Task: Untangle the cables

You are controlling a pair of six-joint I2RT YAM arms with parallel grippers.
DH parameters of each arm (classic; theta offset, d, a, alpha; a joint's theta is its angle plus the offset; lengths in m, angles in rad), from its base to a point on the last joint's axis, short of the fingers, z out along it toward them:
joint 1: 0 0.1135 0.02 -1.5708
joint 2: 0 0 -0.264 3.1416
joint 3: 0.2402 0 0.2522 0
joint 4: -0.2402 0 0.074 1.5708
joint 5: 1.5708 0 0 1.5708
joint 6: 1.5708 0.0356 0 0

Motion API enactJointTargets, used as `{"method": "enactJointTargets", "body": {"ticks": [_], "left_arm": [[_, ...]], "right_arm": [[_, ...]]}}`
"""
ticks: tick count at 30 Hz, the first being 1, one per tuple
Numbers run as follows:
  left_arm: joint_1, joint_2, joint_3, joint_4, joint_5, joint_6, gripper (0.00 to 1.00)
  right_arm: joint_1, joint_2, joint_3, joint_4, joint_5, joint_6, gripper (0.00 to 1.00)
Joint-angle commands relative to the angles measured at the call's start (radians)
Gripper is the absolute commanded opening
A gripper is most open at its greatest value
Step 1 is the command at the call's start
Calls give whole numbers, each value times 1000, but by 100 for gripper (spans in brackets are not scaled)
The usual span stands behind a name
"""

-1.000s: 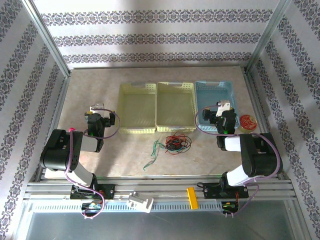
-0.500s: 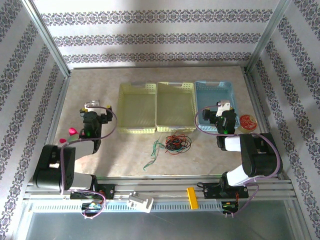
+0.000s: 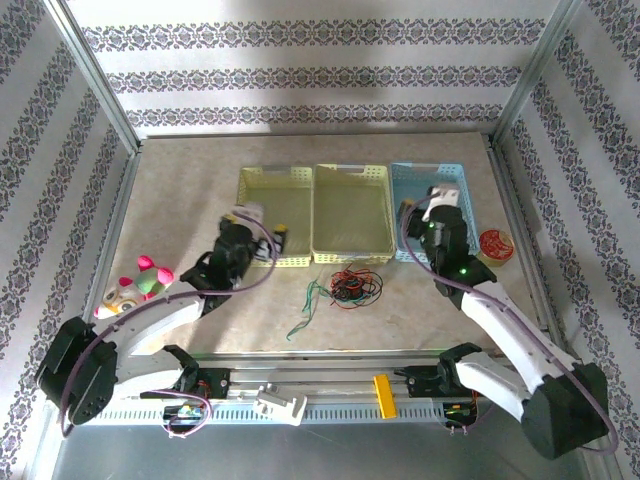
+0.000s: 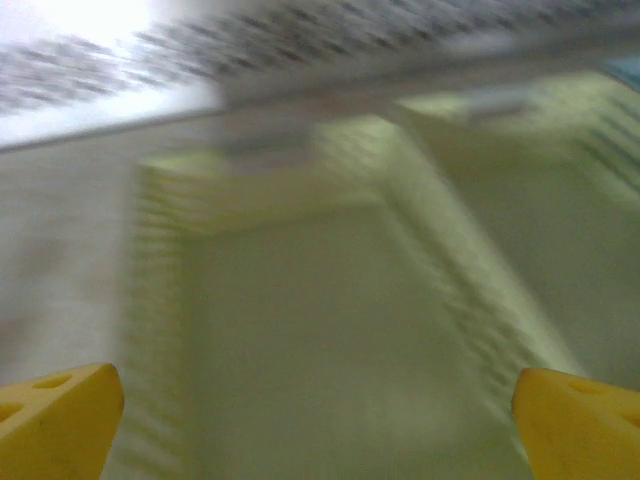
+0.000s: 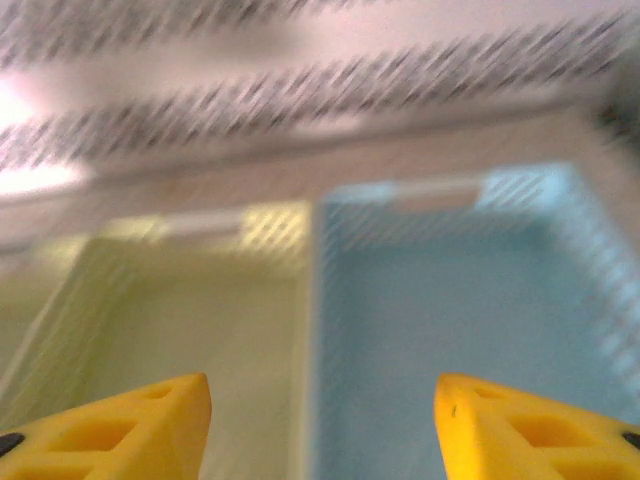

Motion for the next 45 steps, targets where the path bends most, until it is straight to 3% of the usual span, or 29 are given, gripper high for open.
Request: {"method": "enactJointTargets", "body": {"ticks": [1,4,6,17,23,28,32,34,37,45], "left_arm": [[-115,42,57,-98,189,7,100],[-191,109,106,-127,304,14,99],[-225,157,131,-134,339,32,99],[-274,258,143,-135,300,40,99],[-274,298,163,-146,310,36,99],[-275,344,194,-97,332,41,99],[-281,417,241,-85,338,54,100],[-283,447,255,-65,342,53,99],[-283,496,286,-64,351,55,94],[-284,540,297,-64,313,28,62]], "right_arm": [[77,-7,-20,-346,-210,130,61],[109,6,-45,-401,-387,170,58],[125,21,-62,-432,-419,194,55],[153,53,-107,-469,-384,235,54],[154,112,-91,-453,-383,233,47],[154,143,-89,-435,-397,228,25],[154,149,-86,-433,-397,226,0],[154,143,-84,-437,-393,223,0],[154,126,-77,-452,-382,222,0],[163,0,-9,-523,-266,231,0]]}}
